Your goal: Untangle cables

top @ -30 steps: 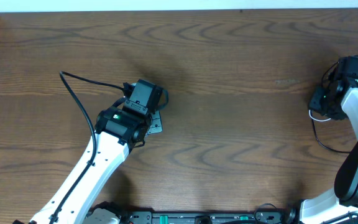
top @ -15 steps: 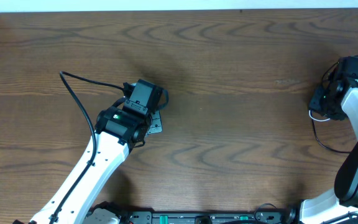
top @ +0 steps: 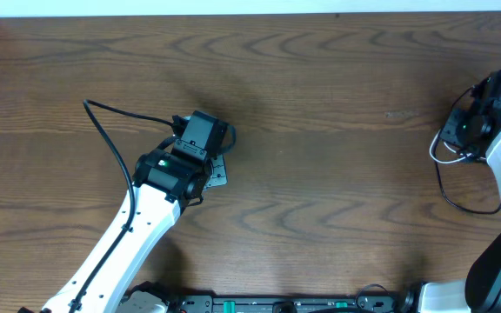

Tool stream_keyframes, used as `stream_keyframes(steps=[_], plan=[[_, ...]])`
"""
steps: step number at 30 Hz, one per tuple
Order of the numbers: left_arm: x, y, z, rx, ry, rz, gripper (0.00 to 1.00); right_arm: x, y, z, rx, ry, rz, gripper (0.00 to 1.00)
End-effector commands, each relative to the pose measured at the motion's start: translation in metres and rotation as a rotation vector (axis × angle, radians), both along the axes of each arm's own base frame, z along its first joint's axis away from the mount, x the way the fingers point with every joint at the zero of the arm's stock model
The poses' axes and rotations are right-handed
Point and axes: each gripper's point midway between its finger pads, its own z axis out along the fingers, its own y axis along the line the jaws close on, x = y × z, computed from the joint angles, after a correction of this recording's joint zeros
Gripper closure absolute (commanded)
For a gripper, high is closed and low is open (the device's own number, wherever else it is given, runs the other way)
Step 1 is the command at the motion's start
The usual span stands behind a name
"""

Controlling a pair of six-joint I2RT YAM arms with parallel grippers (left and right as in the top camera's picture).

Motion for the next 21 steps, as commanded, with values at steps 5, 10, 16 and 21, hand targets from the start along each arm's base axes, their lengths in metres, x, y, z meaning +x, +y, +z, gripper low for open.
stream_keyframes(steps=[5, 10, 16, 21], plan=[[-0.003, 0.002, -0.006, 0.012, 0.019, -0.001, 0.64, 0.002, 0.003, 0.006, 0.018, -0.019, 0.007, 0.55], [-0.003, 0.002, -0.006, 0.012, 0.019, -0.001, 0.64, 0.004, 0.003, 0.005, 0.017, -0.023, 0.008, 0.54], [-0.003, 0.002, -0.006, 0.012, 0.019, -0.001, 0.64, 0.007, 0.002, -0.007, 0.027, -0.005, -0.001, 0.55], [-0.003, 0.002, -0.006, 0.012, 0.019, -0.001, 0.64, 0.009, 0.007, -0.032, 0.077, 0.04, -0.012, 0.55]])
